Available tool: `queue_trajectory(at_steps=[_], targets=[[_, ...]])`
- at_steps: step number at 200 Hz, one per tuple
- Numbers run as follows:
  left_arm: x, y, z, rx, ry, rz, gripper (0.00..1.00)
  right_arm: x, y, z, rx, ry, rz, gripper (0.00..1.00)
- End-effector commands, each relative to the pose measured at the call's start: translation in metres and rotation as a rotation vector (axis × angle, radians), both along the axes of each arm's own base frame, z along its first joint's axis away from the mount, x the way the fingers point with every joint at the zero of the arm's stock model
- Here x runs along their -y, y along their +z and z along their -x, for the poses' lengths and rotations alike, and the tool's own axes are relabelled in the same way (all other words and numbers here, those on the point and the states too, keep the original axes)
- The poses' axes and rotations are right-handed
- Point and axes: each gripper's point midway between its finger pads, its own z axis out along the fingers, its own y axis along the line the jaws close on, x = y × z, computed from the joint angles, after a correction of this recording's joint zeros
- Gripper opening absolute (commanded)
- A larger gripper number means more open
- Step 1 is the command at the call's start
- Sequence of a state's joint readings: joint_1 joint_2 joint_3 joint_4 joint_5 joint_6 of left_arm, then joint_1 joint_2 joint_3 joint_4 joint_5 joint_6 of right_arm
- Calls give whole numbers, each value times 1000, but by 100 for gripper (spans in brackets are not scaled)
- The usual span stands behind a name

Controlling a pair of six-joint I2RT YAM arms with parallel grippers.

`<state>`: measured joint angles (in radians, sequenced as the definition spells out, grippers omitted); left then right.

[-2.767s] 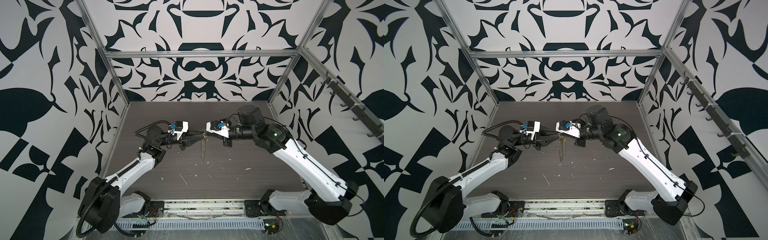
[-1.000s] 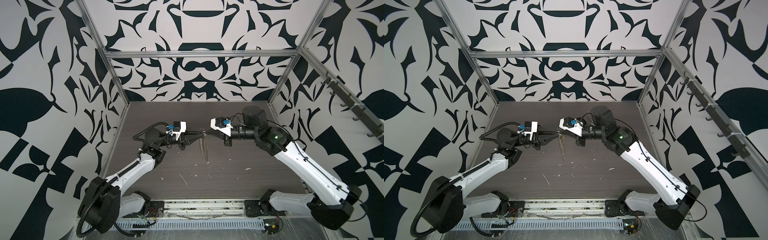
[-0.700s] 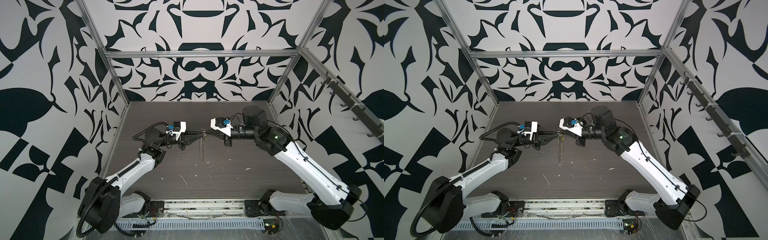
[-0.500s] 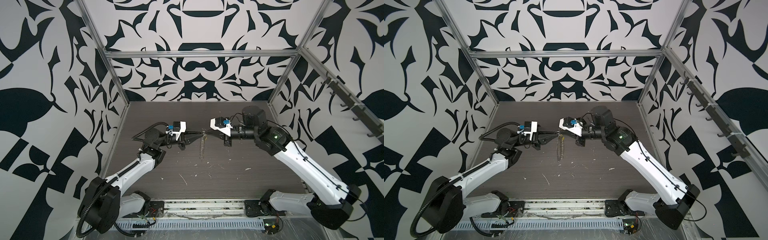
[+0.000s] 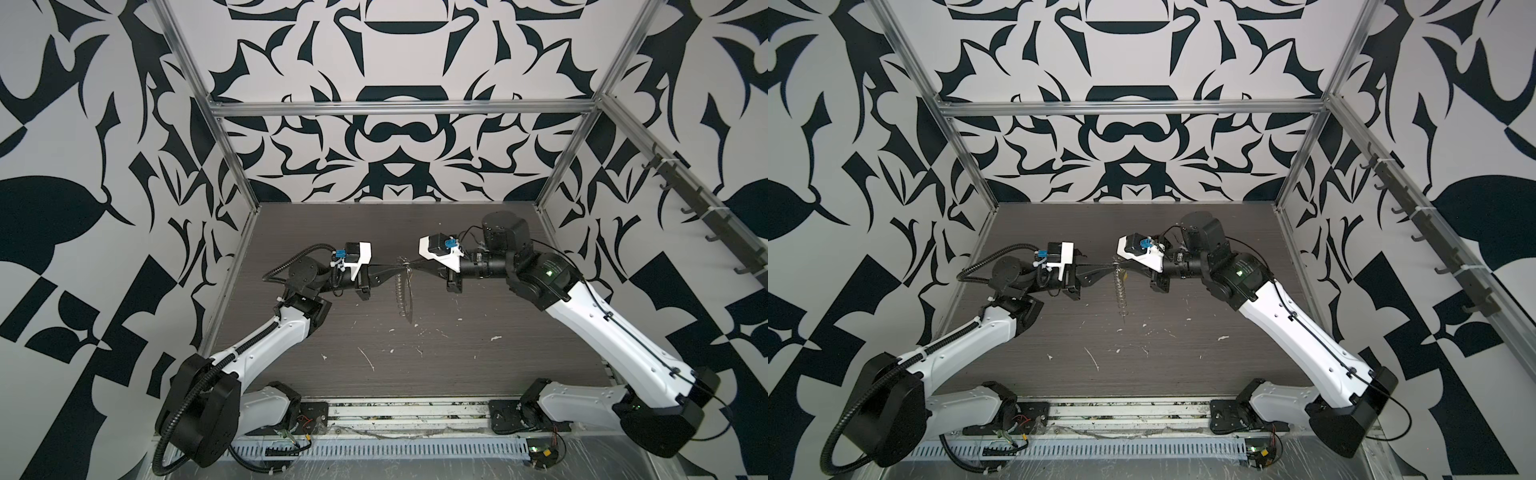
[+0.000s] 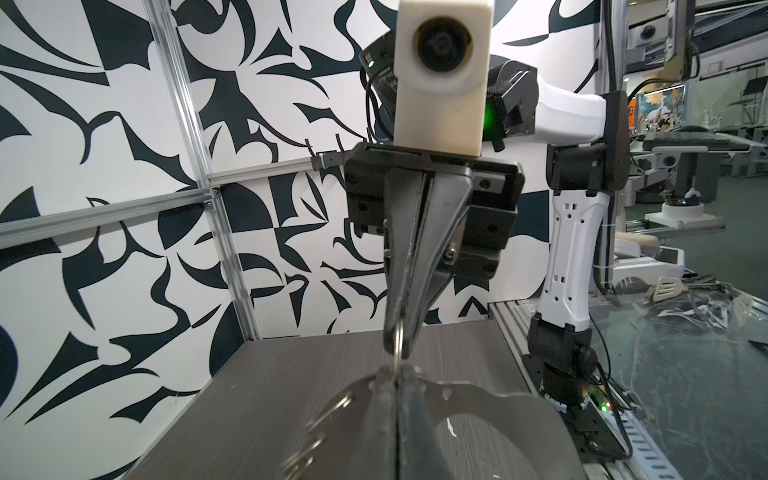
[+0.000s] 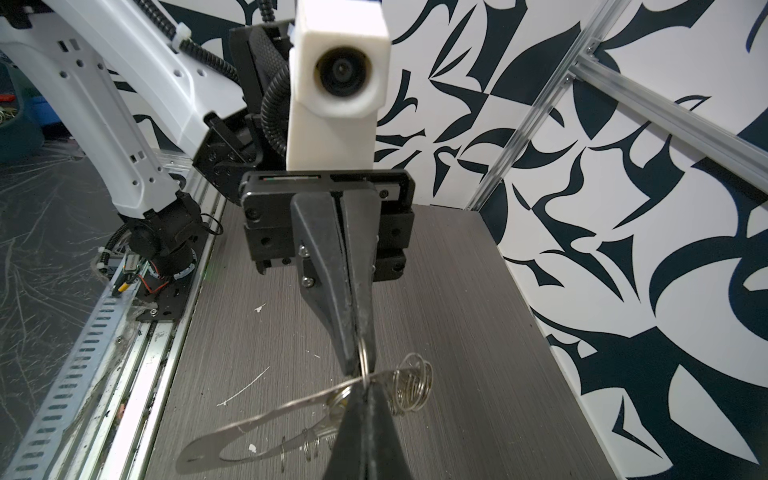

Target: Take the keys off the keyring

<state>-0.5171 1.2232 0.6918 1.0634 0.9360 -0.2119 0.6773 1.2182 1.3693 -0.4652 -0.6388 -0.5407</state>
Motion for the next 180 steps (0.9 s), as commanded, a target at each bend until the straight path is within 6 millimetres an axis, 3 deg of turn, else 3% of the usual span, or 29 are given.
queue_trajectory(at_steps=[1,25,43,59,114,180], targets=[[-4,5,6,38,-5,18,0,-1,19,1,48,14,-52,0],[-6,4,7,70,16,16,0,1,17,-2,51,-13,-42,0],[-7,4,8,88,23,3,0,7,17,-4,51,-42,-45,29],[-8,5,9,111,27,-4,0,13,16,-4,55,-65,-58,39],[-12,5,13,237,69,-7,0,20,-6,-2,36,-105,-102,40],[-13,5,16,252,63,-12,0,5,-17,6,-5,-51,-219,40]])
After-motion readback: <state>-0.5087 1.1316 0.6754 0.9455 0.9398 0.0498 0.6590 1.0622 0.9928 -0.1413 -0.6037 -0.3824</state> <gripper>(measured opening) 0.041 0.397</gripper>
